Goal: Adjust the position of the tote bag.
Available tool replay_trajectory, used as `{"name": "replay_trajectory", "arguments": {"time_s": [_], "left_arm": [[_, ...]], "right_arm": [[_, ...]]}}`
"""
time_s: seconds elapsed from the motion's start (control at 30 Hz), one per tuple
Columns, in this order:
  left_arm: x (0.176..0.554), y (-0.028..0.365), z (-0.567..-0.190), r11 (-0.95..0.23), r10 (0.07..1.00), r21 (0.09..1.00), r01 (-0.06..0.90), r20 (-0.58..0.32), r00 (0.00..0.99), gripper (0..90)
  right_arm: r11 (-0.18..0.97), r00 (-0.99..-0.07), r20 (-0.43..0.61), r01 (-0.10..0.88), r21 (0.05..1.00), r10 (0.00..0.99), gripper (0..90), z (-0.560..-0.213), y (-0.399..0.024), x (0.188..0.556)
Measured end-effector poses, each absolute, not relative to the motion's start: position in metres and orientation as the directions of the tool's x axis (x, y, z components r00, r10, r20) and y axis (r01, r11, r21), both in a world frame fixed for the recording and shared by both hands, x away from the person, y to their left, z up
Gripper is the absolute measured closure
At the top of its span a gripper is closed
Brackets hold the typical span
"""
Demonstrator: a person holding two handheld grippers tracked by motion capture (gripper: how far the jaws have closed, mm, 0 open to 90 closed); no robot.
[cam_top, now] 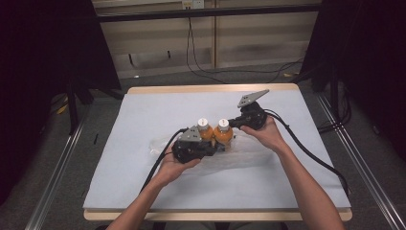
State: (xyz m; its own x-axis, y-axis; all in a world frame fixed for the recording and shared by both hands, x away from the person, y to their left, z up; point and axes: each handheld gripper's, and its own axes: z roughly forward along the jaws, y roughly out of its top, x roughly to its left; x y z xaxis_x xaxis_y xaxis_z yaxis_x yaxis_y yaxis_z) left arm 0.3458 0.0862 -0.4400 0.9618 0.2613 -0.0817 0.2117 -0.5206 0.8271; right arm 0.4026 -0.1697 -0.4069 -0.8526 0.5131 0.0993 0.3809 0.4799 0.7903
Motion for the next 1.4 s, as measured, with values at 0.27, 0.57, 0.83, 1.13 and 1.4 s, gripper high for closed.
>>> {"name": "replay_trajectory", "arguments": {"time_s": [0.27,0.57,0.83,1.13,1.4], "left_arm": [[0.348,0.088,-0.446,-0.527,0.297,0.820,0.222,-0.067,0.952,90.0],[0.348,0.088,-0.458,-0.543,0.304,0.804,0.241,-0.079,0.949,90.0],[0.346,0.084,-0.466,-0.556,0.302,0.793,0.250,-0.088,0.949,90.0],[0.343,0.082,-0.471,-0.585,0.292,0.776,0.238,-0.072,0.954,90.0],[0.339,0.079,-0.476,-0.620,0.280,0.751,0.228,-0.060,0.958,90.0]], "right_arm": [[0.497,-0.865,0.142,0.403,0.768,0.480,90.0,-0.420,-0.158,0.416],[0.492,-0.855,0.210,0.455,0.742,0.474,90.0,-0.430,-0.159,0.422],[0.574,-0.852,0.186,0.475,0.667,0.489,90.0,-0.456,-0.154,0.418],[0.574,-0.832,0.198,0.510,0.640,0.518,90.0,-0.473,-0.151,0.419],[0.554,-0.811,0.204,0.534,0.639,0.548,90.0,-0.481,-0.151,0.421]]}}
